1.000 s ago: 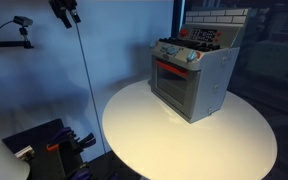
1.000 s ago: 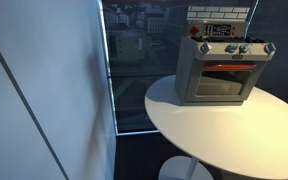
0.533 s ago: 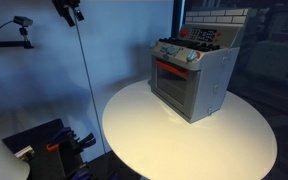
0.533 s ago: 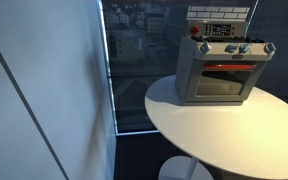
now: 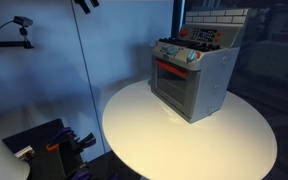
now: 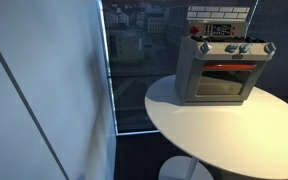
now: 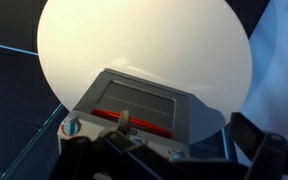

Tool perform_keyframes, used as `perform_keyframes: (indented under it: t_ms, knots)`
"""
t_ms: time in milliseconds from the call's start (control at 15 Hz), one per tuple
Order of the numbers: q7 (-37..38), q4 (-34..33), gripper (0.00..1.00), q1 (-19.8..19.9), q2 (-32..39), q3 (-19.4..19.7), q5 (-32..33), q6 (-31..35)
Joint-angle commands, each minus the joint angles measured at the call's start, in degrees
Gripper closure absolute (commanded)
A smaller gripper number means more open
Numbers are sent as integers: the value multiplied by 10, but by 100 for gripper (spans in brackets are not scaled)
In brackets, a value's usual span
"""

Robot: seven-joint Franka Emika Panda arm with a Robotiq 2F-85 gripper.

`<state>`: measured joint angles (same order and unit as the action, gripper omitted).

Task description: Turn the second blue knob from the right to the left

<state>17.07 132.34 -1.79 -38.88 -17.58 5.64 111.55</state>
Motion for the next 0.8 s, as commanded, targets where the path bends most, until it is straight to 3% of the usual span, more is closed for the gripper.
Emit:
perform_keyframes:
  t_ms: [0,733]
  knots:
    - [32,-54,0,19,39,15,13,3]
    - [147,-79,0,82,105,42,32,81]
